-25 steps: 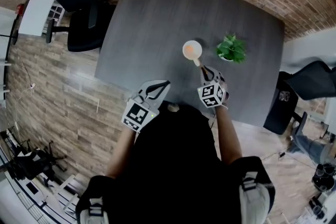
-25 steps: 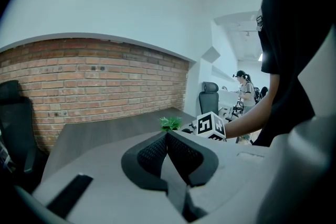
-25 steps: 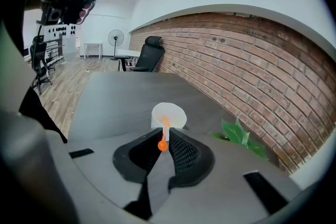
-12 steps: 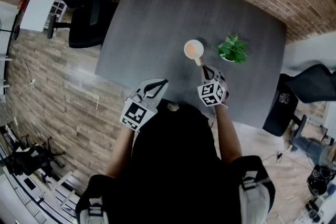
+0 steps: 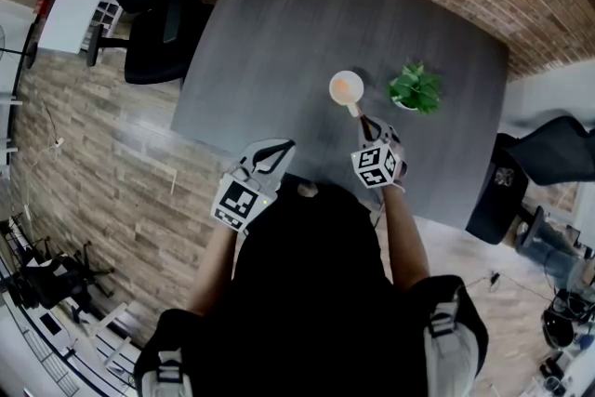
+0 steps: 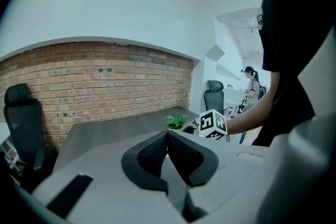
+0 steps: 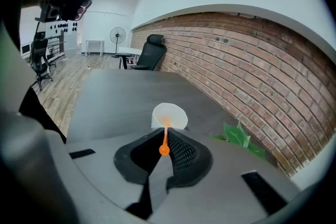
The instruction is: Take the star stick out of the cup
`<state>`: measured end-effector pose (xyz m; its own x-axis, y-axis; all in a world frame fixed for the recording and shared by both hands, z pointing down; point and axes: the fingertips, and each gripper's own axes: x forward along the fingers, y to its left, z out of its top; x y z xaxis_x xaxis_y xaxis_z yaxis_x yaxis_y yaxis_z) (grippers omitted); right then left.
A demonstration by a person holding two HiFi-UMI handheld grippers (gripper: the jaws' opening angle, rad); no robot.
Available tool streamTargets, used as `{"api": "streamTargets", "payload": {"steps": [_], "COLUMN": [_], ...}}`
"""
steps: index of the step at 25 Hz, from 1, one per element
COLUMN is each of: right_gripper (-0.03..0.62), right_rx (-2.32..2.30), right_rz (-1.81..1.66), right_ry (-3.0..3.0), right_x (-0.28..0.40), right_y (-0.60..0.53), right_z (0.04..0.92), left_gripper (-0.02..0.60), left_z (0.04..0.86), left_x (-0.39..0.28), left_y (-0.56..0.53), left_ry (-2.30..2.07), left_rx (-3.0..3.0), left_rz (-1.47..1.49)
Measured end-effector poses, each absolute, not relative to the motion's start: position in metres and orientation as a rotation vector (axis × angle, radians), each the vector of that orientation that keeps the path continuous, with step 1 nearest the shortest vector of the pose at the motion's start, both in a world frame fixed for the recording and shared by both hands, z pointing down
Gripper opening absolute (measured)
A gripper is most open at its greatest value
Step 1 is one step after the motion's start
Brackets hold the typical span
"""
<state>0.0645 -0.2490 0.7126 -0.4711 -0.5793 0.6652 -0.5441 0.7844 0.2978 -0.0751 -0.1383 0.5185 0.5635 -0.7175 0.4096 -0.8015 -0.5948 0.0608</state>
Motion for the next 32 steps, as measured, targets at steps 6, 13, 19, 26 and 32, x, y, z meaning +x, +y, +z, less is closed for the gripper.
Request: {"api": "streamTargets", "payload": {"steps": [6,13,19,26,32], "right_gripper": [0.014,0.014,0.014,0.014,0.014], "right_rx": [0.842,0.852,0.855,0.897,0.926], "right_rz": [-0.073,-0.077,-0.083,-0.09,-0.111], "right_ry": [-2.173,-2.167,-2.165,-2.16,-2.151], "right_x": [0.064,0.064,0.063,0.065,0.07], "right_y": [-0.248,-0.241,-0.233,-0.224,-0.213], "right_z": [0.709,0.701,0.693,0.679,0.666], "left_gripper": [0.002,0.002,0.002,0.002,0.002], "left_z": [0.516,0.514,0.511,0.506,0.507], "left_x": [-0.077,-0.08,-0.081,-0.08,-0.076], "left_y": [-0.135,-0.129,-0.128,-0.124,-0.124], "left_ry": [-1.263,-1.246,-1.23,-1.194,-1.146], "left_rx": [2.57,2.564,2.611,2.642,2.65], "left_rz": [0.507,0.493,0.483,0.458,0.456]}}
